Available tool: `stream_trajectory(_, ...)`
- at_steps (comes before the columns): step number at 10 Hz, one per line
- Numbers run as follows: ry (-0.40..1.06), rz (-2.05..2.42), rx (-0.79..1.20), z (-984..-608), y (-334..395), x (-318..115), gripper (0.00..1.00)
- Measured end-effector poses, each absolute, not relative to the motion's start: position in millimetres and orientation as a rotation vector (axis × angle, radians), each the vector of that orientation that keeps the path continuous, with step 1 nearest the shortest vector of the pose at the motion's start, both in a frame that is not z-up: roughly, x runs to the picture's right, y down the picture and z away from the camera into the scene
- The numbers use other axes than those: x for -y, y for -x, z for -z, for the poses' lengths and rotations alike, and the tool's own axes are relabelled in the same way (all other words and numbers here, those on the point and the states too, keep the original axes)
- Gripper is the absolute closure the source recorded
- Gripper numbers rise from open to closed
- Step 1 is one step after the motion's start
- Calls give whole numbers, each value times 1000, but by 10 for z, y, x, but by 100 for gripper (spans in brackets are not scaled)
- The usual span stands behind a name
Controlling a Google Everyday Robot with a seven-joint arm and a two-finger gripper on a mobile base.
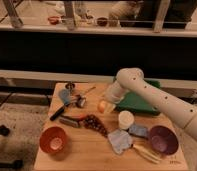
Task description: Place apple in purple bowl
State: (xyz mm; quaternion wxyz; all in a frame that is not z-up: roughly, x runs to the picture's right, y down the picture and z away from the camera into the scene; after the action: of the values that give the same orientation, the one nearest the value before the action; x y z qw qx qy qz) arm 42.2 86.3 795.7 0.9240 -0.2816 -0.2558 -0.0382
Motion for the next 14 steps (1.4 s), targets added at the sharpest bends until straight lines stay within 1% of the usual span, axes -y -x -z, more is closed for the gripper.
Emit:
stream_trajectory(8,569,86,586,-7579,-499,-935,100)
stream_trajectory(14,573,91,613,-7429,-614,-1043,100)
